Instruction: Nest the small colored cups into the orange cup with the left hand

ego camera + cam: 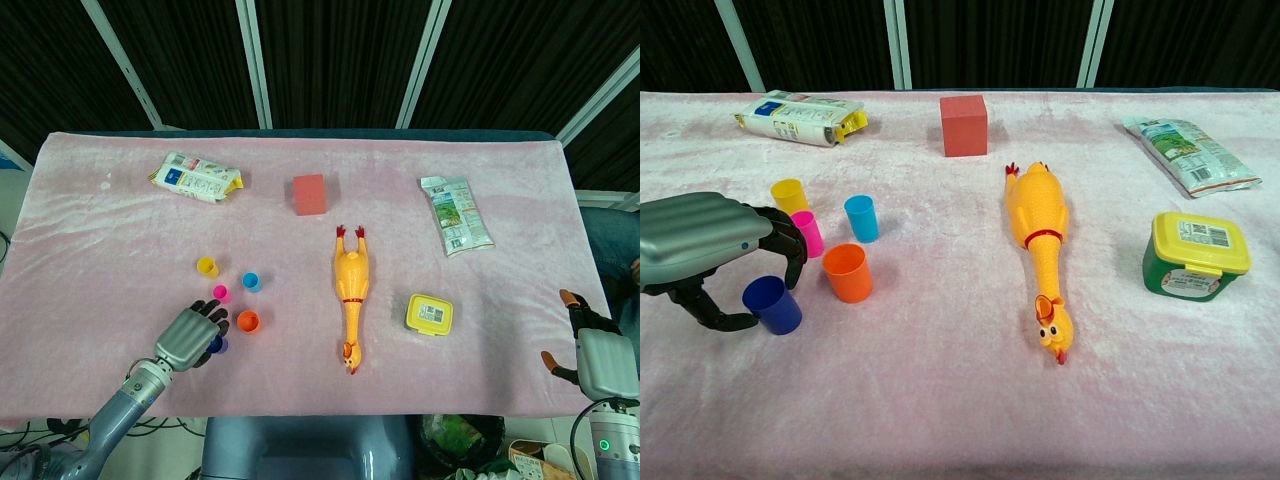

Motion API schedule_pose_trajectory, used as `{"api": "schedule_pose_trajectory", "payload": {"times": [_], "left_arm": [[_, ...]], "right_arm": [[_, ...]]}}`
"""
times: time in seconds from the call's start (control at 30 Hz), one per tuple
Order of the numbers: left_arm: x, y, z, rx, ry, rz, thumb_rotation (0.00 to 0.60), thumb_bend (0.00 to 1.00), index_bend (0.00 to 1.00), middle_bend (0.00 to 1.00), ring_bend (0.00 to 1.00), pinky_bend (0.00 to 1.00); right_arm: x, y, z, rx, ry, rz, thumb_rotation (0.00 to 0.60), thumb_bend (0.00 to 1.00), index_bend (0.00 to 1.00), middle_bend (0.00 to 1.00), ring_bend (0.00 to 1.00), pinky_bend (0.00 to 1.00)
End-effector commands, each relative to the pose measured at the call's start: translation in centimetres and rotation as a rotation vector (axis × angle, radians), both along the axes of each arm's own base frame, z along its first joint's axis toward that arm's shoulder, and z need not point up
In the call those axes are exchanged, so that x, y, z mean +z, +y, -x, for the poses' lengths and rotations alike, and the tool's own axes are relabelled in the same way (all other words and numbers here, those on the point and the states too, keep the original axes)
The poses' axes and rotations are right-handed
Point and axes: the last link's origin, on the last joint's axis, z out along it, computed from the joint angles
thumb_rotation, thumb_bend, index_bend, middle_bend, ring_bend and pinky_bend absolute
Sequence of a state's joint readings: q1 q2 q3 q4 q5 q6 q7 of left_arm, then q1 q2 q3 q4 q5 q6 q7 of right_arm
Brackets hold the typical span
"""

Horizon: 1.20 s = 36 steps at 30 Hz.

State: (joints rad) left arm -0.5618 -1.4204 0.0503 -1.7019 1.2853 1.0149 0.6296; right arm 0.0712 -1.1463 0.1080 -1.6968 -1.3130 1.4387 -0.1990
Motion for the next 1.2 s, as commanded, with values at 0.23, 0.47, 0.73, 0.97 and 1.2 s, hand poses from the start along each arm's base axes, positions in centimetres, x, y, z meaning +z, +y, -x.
{"api": "schedule_pose_trajectory", "payload": {"times": [0.23,0.47,0.73,0.97,1.2], "left_arm": [[0.0,0.0,0.1,0.014,-0.003,0.011,0.6,0.27,0.45,0.26,0.14,0.24],[0.0,0.1,0.3,0.019,0.003,0.011,0.6,0.27,0.45,0.26,0.14,0.24],[0.2,0.2,0.1,0.017,-0.005,0.005,0.6,0.27,0.45,0.26,0.14,0.24],[0.3,0.3,0.0,0.014,-0.015,0.005,0.6,0.27,0.45,0.26,0.14,0.24],[2.9,0.3,-1.8,-0.014,-0.104,-0.044,0.6,0.27,0.45,0.26,0.14,0.24]], "right_arm": [[0.0,0.0,0.0,0.003,0.0,0.0,0.6,0.14,0.12,0.12,0.25,0.26],[0.0,0.0,0.0,0.0,-0.002,0.002,0.6,0.14,0.12,0.12,0.25,0.26],[0.0,0.0,0.0,0.001,0.005,0.001,0.6,0.15,0.12,0.12,0.25,0.26],[0.0,0.0,0.0,0.004,0.012,0.001,0.6,0.15,0.12,0.12,0.25,0.26],[0.0,0.0,0.0,0.0,0.01,0.002,0.6,0.15,0.12,0.12,0.25,0.26]]}}
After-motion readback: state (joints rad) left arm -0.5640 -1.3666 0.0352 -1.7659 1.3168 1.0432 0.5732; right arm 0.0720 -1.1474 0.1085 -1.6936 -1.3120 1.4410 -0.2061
